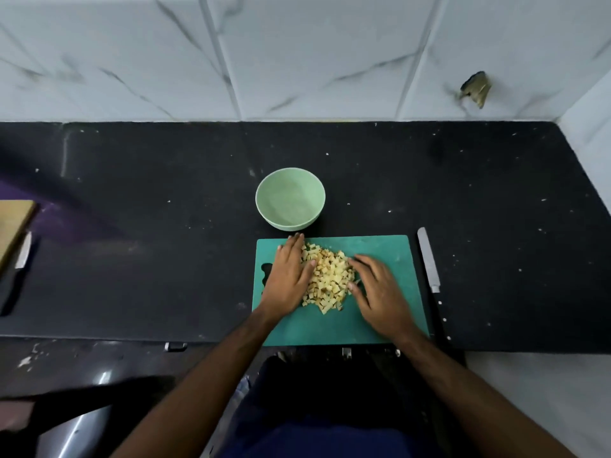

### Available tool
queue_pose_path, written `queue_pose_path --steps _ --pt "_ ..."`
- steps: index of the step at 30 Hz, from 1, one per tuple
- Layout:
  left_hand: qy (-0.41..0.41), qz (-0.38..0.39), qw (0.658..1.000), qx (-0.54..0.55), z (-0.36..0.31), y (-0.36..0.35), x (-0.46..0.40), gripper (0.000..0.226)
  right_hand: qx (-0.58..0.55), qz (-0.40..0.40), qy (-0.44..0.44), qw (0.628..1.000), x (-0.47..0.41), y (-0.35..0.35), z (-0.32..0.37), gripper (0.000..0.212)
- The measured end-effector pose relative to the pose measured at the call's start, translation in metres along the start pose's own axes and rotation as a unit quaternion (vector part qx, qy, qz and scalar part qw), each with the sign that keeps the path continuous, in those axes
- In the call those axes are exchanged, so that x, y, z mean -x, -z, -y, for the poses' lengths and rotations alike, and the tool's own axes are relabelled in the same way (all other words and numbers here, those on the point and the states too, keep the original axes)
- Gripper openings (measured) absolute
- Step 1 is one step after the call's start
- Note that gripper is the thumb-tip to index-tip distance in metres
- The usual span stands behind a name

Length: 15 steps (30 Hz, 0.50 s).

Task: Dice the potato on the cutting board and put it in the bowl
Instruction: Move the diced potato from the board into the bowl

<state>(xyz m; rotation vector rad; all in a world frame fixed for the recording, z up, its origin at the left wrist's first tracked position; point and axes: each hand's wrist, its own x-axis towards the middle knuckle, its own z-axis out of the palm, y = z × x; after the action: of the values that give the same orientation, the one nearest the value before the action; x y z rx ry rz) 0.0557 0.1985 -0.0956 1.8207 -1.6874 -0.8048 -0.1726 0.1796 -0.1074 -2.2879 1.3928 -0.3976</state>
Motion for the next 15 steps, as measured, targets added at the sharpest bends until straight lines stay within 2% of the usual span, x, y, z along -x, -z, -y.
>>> queue_pose_path --steps 7,10,15 --pt "-0.024 0.029 0.999 -0.026 0.004 0.008 -0.016 0.059 -0.020 -0.009 0.002 1.000 -0.003 0.004 0.001 0.049" --pt "-0.064 0.035 0.997 -0.030 0.009 0.006 -0.016 0.055 -0.030 -0.017 -0.002 0.999 -0.003 0.003 -0.001 0.047" --pt "-0.110 0.013 0.993 -0.037 0.014 -0.001 -0.020 0.054 -0.038 -0.026 -0.016 0.999 -0.005 -0.002 -0.003 0.051"
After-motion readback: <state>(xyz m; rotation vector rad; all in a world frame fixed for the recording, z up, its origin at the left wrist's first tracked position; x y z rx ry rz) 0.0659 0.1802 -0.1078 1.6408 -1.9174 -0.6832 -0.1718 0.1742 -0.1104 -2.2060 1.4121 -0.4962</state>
